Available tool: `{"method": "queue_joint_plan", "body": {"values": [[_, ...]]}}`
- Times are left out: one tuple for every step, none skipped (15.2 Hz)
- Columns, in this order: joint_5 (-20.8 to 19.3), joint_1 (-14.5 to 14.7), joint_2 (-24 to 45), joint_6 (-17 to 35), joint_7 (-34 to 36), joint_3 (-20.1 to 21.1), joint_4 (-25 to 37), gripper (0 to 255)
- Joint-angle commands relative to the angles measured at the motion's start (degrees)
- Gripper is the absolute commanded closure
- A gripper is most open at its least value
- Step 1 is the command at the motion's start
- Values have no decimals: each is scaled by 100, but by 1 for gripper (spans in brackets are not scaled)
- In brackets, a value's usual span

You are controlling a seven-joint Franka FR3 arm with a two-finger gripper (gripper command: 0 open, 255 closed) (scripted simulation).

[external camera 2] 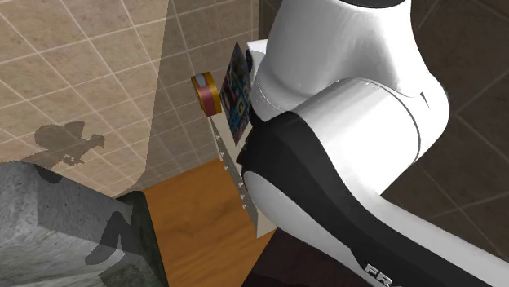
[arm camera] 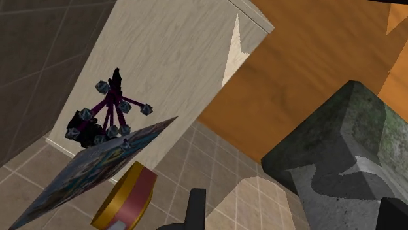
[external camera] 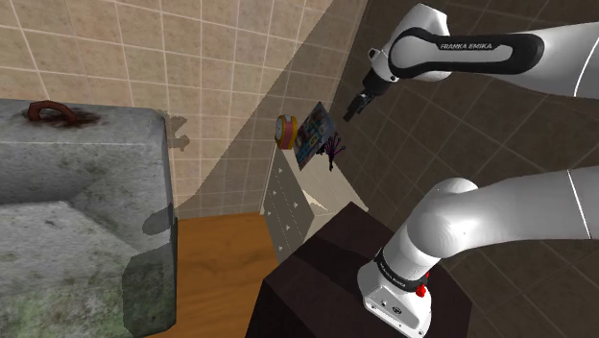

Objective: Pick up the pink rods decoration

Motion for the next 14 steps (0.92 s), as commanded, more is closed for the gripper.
{"method": "queue_joint_plan", "body": {"values": [[2, 15, 289, 413, -286, -355, -50, 0], [23, 40, 438, 582, -433, -534, -42, 0], [60, 75, 597, 750, -589, -716, -25, 0], [111, 122, 763, 916, -753, -904, 1, 0], [180, 183, 937, 1079, -926, -1099, 35, 0], [268, 260, 1119, 1237, -1110, -1302, 78, 0], [378, 353, 1307, 1391, -1307, -1514, 130, 0], [514, 466, 1503, 1539, -1520, -1737, 190, 0], [680, 600, 1707, 1679, -1751, -1972, 259, 0], [881, 756, 1919, 1811, -2004, -2222, 338, 0], [1121, 940, 2141, 1931, -2282, -2492, 426, 0], [1415, 1150, 2378, 2037, -2595, -2779, 524, 0], [1766, 1399, 2633, 2124, -2946, -3097, 635, 0], [2202, 1680, 2918, 2185, -3354, -3439, 759, 0]]}}
